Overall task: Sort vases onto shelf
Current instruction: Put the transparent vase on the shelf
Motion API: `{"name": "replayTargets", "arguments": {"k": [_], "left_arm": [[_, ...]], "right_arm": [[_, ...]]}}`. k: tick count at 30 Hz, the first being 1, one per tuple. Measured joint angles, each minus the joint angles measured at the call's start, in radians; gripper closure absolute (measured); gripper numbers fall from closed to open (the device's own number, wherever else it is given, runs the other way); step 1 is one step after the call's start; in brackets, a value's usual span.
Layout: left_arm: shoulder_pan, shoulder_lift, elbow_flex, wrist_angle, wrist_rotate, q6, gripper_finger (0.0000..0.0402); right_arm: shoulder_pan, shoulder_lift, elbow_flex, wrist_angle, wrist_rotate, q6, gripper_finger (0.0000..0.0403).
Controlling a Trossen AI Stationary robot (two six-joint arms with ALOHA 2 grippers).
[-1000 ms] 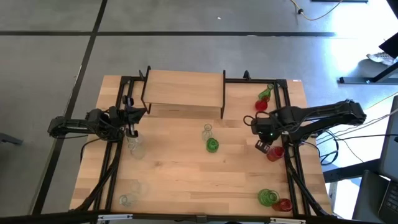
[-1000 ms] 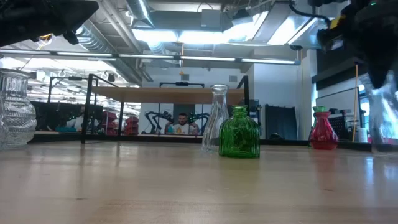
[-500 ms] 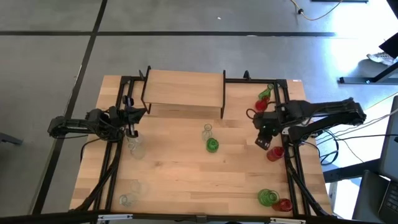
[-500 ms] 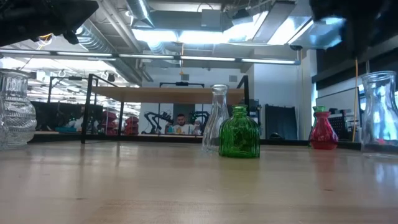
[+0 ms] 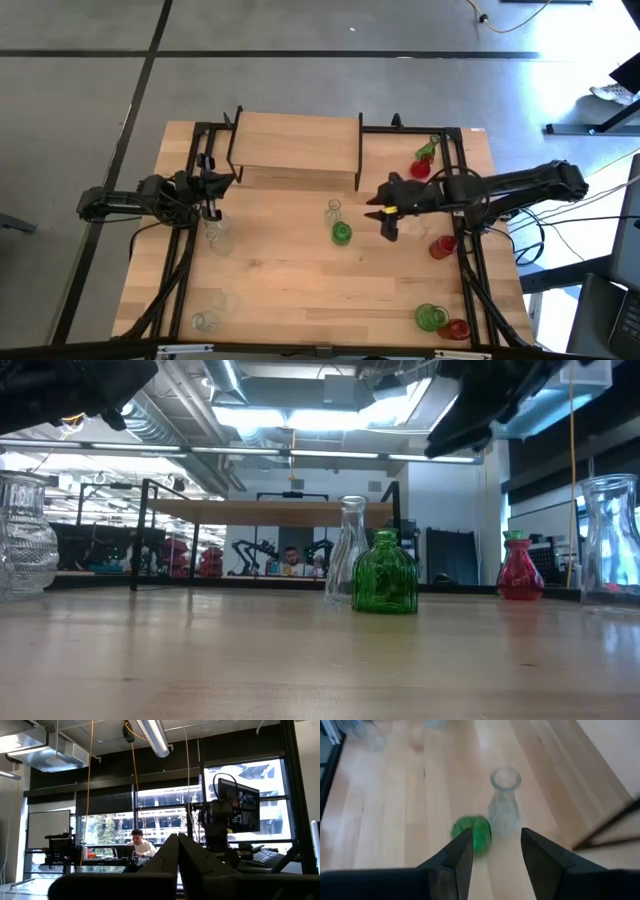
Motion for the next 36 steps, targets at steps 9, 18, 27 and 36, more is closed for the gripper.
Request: {"name": "replayTargets", "arguments": {"k": [9, 18, 27, 36], "left_arm": [[0.0, 0.0, 0.0, -0.001, 0.004, -0.008, 0.0401], [0.0, 0.0, 0.0, -0.013, 0.008, -0.009, 0.0401], [0.0, 0.0, 0.0, -0.02, 0.008, -0.009, 0.0401], [0.0, 0.0, 0.0, -0.019, 0.004, -0.008, 0.0401]], "right_arm": [[-0.059, 0.142, -0.122, 0.287, -0.135, -0.021, 0.0251], [-0.127, 0.295, -0.122, 0.492, -0.249, -0.039, 0.0251], [-0.151, 0.303, -0.122, 0.484, -0.251, -0.041, 0.025], [-0.149, 0.302, -0.109, 0.443, -0.211, -0.08, 0.0273]]}}
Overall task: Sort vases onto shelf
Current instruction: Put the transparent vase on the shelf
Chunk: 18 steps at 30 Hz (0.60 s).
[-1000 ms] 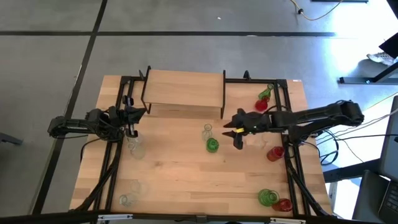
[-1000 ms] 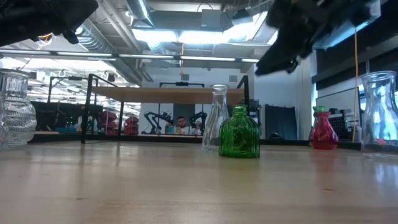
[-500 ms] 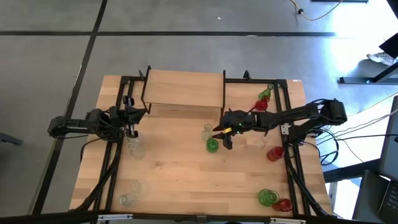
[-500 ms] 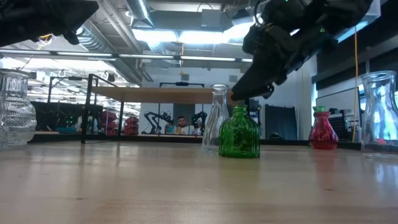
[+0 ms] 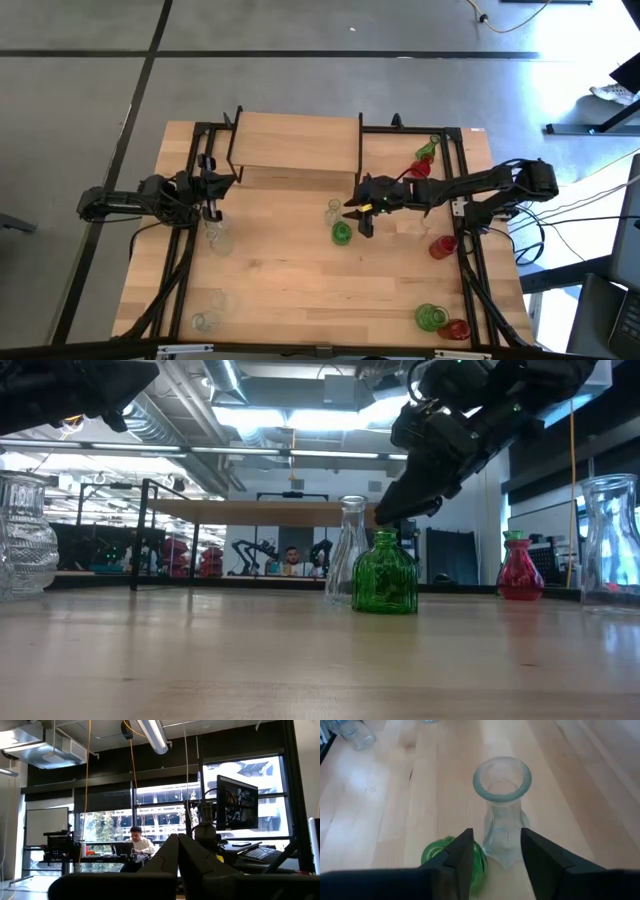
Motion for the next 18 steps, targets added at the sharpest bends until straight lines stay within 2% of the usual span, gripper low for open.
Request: {"name": "replayTargets", "arguments": {"k": [5, 7, 9, 11, 15, 18], "left_arm": [[0.0, 0.0, 0.0, 0.0, 0.0, 0.0, 0.0401], [0.0, 0.0, 0.0, 0.001, 0.0, 0.0, 0.0401], [0.0, 0.0, 0.0, 0.001, 0.0, 0.0, 0.0401], [0.0, 0.0, 0.0, 0.001, -0.001, 0.0, 0.0401], [0.0, 0.0, 0.0, 0.002, -0.001, 0.001, 0.0401], [0.0, 0.0, 0.0, 0.002, -0.001, 0.001, 0.0401]], "right_arm": [[0.0, 0.0, 0.0, -0.008, -0.024, -0.022, 0.0381], [0.0, 0.0, 0.0, -0.007, -0.025, -0.007, 0.0391], [0.0, 0.0, 0.0, -0.005, -0.023, 0.032, 0.0367], [0.0, 0.0, 0.0, -0.003, -0.019, 0.057, 0.0327], [0.0, 0.0, 0.0, 0.0, 0.032, 0.059, 0.0226], [0.0, 0.003, 0.0, 0.001, 0.12, 0.05, 0.0151]]}}
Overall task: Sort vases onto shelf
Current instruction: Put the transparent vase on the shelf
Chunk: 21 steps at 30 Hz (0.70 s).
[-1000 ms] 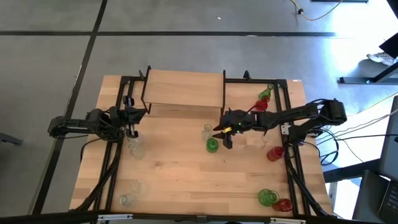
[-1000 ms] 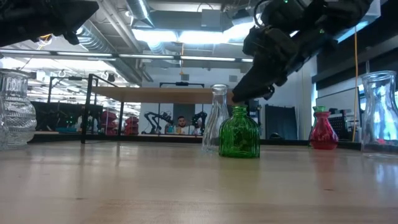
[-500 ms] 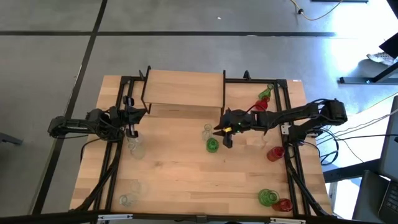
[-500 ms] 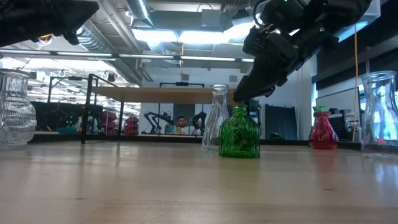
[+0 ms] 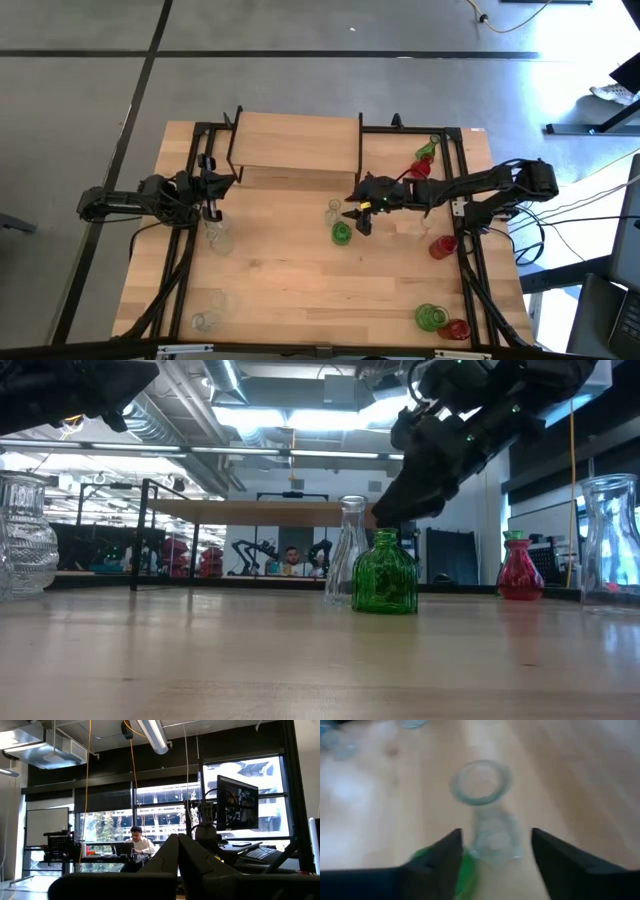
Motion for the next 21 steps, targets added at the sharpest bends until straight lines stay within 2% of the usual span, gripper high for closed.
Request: {"name": "replayTargets", "arguments": {"k": [5, 9, 13, 21], "left_arm": [[0.0, 0.0, 0.0, 0.0, 0.0, 0.0, 0.0401], [0.0, 0.0, 0.0, 0.001, -0.001, 0.0, 0.0401], [0.0, 0.0, 0.0, 0.002, -0.001, 0.0, 0.0401], [0.0, 0.0, 0.0, 0.0, -0.004, 0.002, 0.0401]], "right_arm": [[0.0, 0.019, -0.003, 0.032, 0.018, -0.065, 0.0063], [0.0, 0.066, -0.021, 0.132, -0.013, -0.09, 0.003], [0.001, 0.107, -0.023, 0.178, -0.032, -0.121, 0.0026], [0.001, 0.124, -0.058, 0.339, -0.048, -0.158, 0.0057]]}}
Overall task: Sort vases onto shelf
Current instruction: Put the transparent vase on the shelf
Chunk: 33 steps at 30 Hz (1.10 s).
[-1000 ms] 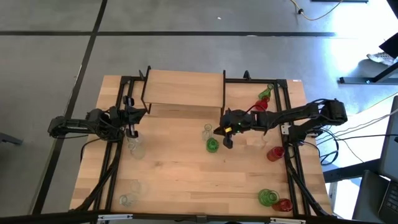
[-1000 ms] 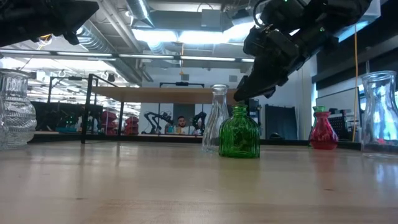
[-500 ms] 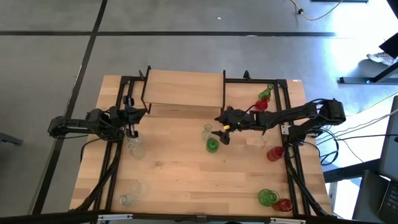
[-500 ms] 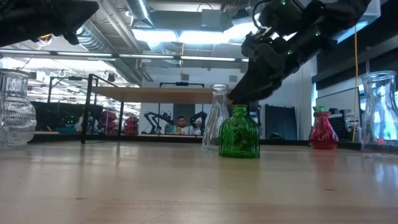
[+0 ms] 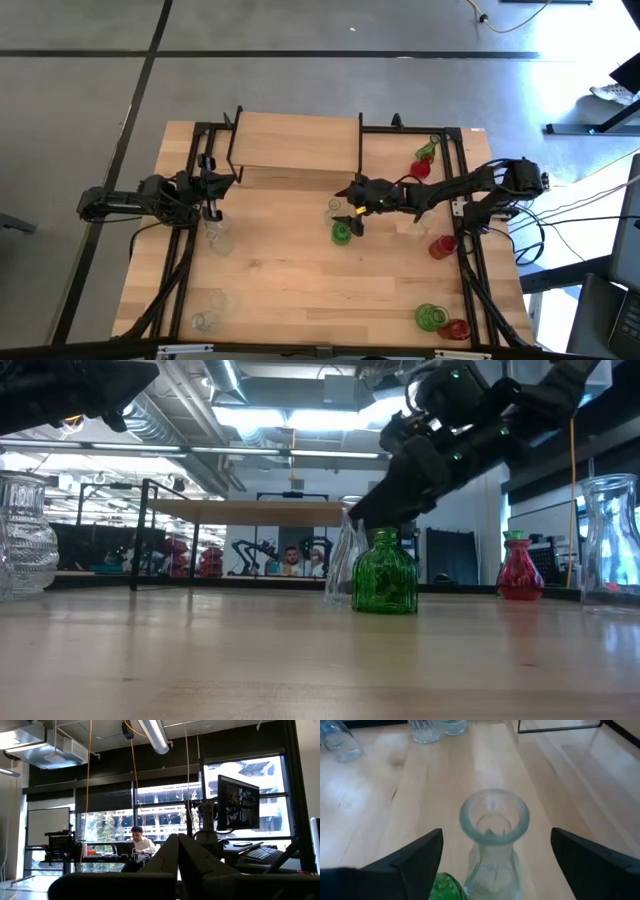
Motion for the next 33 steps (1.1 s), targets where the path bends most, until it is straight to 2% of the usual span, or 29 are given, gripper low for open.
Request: {"name": "replayTargets", "arguments": {"k": [6, 12, 20, 23, 27, 33], "left_arm": [[0.0, 0.0, 0.0, -0.001, 0.0, 0.0, 0.0401], [0.0, 0.0, 0.0, 0.002, -0.001, 0.005, 0.0401], [0.0, 0.0, 0.0, 0.001, -0.001, 0.005, 0.0401], [0.0, 0.0, 0.0, 0.001, -0.001, 0.005, 0.0401], [0.0, 0.0, 0.0, 0.0, -0.002, 0.006, 0.0401], [0.0, 0.0, 0.0, 0.0, -0.003, 0.006, 0.0401]], "right_arm": [[0.0, 0.026, -0.054, 0.176, 0.002, -0.009, 0.0081], [0.0, 0.078, -0.057, 0.211, 0.001, -0.011, 0.0086], [0.0, 0.157, -0.056, 0.368, 0.002, -0.035, 0.0086], [0.0, 0.16, -0.056, 0.368, 0.009, -0.038, 0.0097], [0.0, 0.16, -0.056, 0.369, 0.009, -0.038, 0.0148], [-0.001, 0.16, -0.056, 0.363, 0.008, -0.038, 0.0267]]}}
